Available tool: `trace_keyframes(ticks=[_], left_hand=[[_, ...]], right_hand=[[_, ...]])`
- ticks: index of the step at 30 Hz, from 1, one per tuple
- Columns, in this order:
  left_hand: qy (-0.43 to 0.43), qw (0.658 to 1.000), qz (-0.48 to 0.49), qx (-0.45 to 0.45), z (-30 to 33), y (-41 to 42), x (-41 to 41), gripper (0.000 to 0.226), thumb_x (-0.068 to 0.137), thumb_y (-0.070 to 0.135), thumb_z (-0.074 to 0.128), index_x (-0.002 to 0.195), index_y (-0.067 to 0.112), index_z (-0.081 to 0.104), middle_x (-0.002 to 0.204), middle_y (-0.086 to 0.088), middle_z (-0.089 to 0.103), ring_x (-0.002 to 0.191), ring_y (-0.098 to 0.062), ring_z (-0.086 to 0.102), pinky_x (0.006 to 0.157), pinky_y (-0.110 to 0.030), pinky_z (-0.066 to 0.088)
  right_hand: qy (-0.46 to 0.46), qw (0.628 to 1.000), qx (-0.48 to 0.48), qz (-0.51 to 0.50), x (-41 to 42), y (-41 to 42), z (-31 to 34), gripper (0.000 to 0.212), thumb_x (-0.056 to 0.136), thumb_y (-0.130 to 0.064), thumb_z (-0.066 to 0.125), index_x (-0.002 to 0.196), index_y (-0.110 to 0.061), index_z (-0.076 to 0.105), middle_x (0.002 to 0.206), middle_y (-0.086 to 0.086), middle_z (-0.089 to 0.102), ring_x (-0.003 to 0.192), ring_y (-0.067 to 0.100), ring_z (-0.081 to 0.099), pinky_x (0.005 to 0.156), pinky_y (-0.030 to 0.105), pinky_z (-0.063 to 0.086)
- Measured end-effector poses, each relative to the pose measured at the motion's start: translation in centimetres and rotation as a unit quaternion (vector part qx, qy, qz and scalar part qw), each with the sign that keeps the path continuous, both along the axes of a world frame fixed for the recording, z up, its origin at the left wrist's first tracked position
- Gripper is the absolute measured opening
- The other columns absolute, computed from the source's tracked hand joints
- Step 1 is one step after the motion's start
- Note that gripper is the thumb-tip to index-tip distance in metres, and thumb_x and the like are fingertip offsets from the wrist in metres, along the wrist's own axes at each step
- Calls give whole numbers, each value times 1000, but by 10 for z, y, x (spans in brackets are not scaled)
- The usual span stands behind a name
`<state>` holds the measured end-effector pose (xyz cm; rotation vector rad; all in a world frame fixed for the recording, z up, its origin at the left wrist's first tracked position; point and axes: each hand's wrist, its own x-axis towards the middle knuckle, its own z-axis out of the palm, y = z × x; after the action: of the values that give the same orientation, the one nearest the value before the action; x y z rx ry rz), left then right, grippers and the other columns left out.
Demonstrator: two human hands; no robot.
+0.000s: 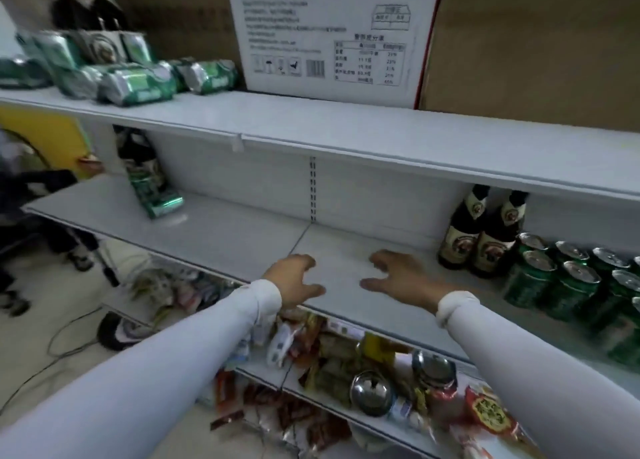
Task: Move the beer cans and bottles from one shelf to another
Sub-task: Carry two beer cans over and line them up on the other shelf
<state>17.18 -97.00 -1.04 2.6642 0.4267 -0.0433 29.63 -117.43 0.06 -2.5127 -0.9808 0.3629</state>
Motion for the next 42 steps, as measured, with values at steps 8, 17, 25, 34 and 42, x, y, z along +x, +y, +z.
trace_keyframes(ticks=[8, 17, 25, 34, 42], left_hand=[[-5, 991, 135, -10, -10, 129, -128, 64, 72, 57, 66, 122, 19, 57, 124, -2, 60, 113, -22, 58, 92, -30, 48], [-24, 982, 185, -32, -17, 319, -209, 58, 75, 49, 68, 126, 21, 57, 124, 0, 60, 110, -17, 58, 92, -28, 47], [-7, 984, 177, -15, -22, 448, -230, 50, 85, 39, 66, 128, 15, 54, 125, -2, 58, 111, -20, 57, 86, -24, 44], [-8, 989, 149, -19, -36, 548, -174, 58, 84, 44, 66, 132, 16, 49, 132, -5, 54, 116, -20, 55, 97, -31, 47], [-16, 992, 128, 3, -13, 633, -73, 69, 85, 47, 64, 142, 16, 40, 142, -4, 46, 121, -20, 53, 102, -29, 41]], right_hand=[[-23, 990, -13, 137, -65, 154, 5, 66, 87, -53, 65, 140, -17, 48, 136, 1, 56, 120, 17, 56, 99, 29, 44], [-42, 987, -21, 156, -109, 338, 10, 60, 88, -50, 65, 137, -16, 52, 132, 2, 58, 116, 17, 57, 93, 28, 45], [-43, 985, -46, 162, -135, 455, -1, 62, 89, -50, 64, 139, -17, 49, 136, 1, 56, 119, 17, 55, 97, 29, 45], [-82, 986, -37, 138, -70, 559, -21, 71, 86, -52, 65, 146, -22, 40, 147, 0, 43, 131, 19, 45, 105, 29, 37], [-151, 969, -31, 192, -16, 639, -41, 74, 85, -38, 71, 147, -16, 38, 151, 4, 38, 138, 24, 36, 109, 31, 33]])
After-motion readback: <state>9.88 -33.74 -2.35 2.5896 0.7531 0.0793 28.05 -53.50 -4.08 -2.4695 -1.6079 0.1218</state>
